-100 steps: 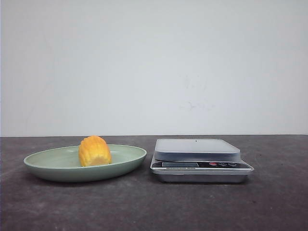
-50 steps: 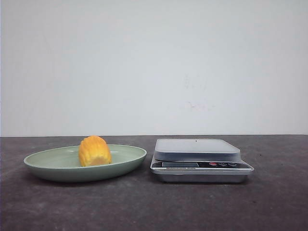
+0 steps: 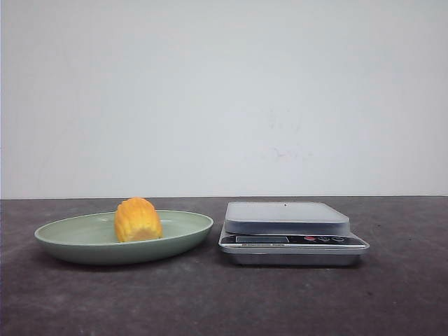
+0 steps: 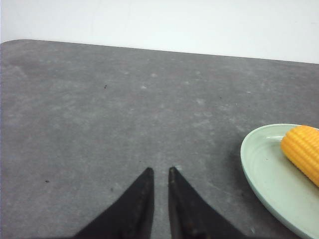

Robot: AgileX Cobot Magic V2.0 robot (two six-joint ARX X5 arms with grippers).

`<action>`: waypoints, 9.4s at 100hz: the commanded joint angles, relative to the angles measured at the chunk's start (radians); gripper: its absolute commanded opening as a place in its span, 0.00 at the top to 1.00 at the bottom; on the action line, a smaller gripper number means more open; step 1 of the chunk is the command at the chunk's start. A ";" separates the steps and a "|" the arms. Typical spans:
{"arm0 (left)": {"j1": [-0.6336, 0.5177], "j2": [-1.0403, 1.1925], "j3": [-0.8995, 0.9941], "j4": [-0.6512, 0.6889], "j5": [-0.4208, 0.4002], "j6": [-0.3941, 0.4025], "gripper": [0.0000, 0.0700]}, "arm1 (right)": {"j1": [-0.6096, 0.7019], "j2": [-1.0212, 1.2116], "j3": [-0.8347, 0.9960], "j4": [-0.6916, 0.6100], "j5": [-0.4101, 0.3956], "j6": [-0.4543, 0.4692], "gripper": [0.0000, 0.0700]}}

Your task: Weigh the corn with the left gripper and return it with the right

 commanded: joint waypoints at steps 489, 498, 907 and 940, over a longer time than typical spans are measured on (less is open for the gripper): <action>-0.793 2.027 1.591 -0.290 -0.077 -0.315 0.98 | 0.095 0.703 0.982 -0.653 -0.344 0.241 0.21; -0.793 2.031 1.591 -0.289 -0.077 -0.308 0.98 | 0.095 0.703 0.982 -0.656 -0.344 0.241 0.21; -0.291 0.262 1.376 -1.262 -0.211 -0.235 0.28 | 0.773 1.467 1.193 -0.147 -0.080 0.383 1.00; -0.291 0.262 1.376 -1.262 -0.211 -0.249 0.28 | 0.838 1.673 1.249 -0.107 -0.076 0.438 1.00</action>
